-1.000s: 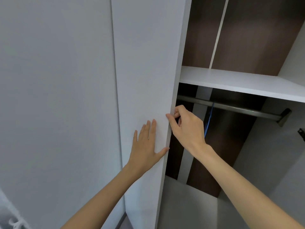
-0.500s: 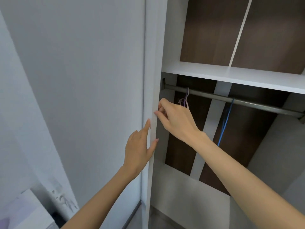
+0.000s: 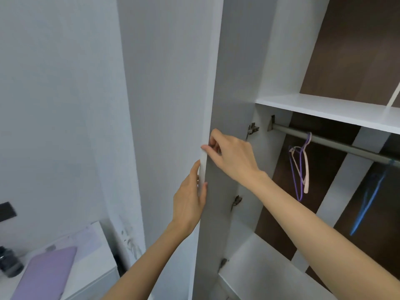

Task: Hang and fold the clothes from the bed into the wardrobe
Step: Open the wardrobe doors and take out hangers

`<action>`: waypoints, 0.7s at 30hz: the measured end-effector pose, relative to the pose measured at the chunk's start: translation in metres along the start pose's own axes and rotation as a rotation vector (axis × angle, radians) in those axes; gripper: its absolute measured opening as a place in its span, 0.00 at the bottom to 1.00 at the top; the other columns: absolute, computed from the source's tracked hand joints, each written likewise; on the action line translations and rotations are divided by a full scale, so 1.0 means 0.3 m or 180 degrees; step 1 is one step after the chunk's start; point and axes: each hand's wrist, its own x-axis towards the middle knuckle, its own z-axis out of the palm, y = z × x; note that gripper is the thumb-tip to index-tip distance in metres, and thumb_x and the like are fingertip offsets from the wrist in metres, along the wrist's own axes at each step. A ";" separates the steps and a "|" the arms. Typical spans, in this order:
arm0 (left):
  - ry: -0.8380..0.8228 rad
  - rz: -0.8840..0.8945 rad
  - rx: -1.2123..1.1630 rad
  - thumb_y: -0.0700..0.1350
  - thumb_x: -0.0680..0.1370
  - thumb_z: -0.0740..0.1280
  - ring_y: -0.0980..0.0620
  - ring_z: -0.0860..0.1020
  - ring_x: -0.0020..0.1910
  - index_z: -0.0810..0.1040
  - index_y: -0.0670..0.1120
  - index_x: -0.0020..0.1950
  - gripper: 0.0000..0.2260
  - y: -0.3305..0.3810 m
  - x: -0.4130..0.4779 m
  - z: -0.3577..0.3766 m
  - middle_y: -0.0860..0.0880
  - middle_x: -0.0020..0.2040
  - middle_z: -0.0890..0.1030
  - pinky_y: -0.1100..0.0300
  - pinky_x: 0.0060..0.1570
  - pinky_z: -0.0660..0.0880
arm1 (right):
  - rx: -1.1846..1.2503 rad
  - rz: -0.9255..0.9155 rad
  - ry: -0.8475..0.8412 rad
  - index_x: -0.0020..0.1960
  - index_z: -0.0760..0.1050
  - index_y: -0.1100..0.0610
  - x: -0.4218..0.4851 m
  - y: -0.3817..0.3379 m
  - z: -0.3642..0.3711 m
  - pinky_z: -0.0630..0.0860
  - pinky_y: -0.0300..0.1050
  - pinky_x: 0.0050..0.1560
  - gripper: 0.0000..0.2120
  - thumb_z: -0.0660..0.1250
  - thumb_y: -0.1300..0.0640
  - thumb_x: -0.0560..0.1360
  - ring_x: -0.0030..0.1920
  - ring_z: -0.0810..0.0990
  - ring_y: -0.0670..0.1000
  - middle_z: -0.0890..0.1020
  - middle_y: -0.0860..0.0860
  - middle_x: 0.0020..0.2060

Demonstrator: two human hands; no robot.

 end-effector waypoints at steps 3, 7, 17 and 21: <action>0.0087 -0.0172 -0.0067 0.50 0.81 0.59 0.55 0.76 0.49 0.53 0.57 0.75 0.24 -0.041 0.035 -0.021 0.58 0.52 0.73 0.59 0.46 0.74 | -0.0016 0.0003 0.0093 0.44 0.70 0.54 0.056 -0.042 0.062 0.70 0.45 0.40 0.13 0.62 0.44 0.79 0.38 0.77 0.50 0.79 0.46 0.34; 0.0125 -0.0333 -0.0140 0.47 0.81 0.60 0.53 0.76 0.48 0.56 0.53 0.76 0.24 -0.091 0.087 -0.046 0.55 0.50 0.74 0.57 0.47 0.74 | 0.0048 0.0035 0.0070 0.43 0.71 0.54 0.122 -0.079 0.119 0.69 0.50 0.50 0.13 0.63 0.45 0.78 0.41 0.75 0.52 0.80 0.46 0.35; 0.0148 -0.0447 -0.0210 0.45 0.81 0.61 0.54 0.77 0.47 0.58 0.54 0.76 0.25 -0.172 0.152 -0.091 0.52 0.51 0.75 0.56 0.48 0.76 | 0.0343 0.0139 -0.0020 0.44 0.71 0.54 0.204 -0.119 0.206 0.73 0.50 0.45 0.12 0.63 0.46 0.78 0.44 0.75 0.52 0.79 0.48 0.38; 0.0105 -0.0457 -0.0182 0.46 0.81 0.62 0.54 0.77 0.52 0.58 0.55 0.76 0.25 -0.180 0.158 -0.094 0.51 0.56 0.77 0.56 0.50 0.76 | 0.0383 0.0194 0.0011 0.44 0.71 0.54 0.203 -0.119 0.216 0.72 0.47 0.42 0.12 0.63 0.46 0.78 0.43 0.75 0.52 0.79 0.47 0.38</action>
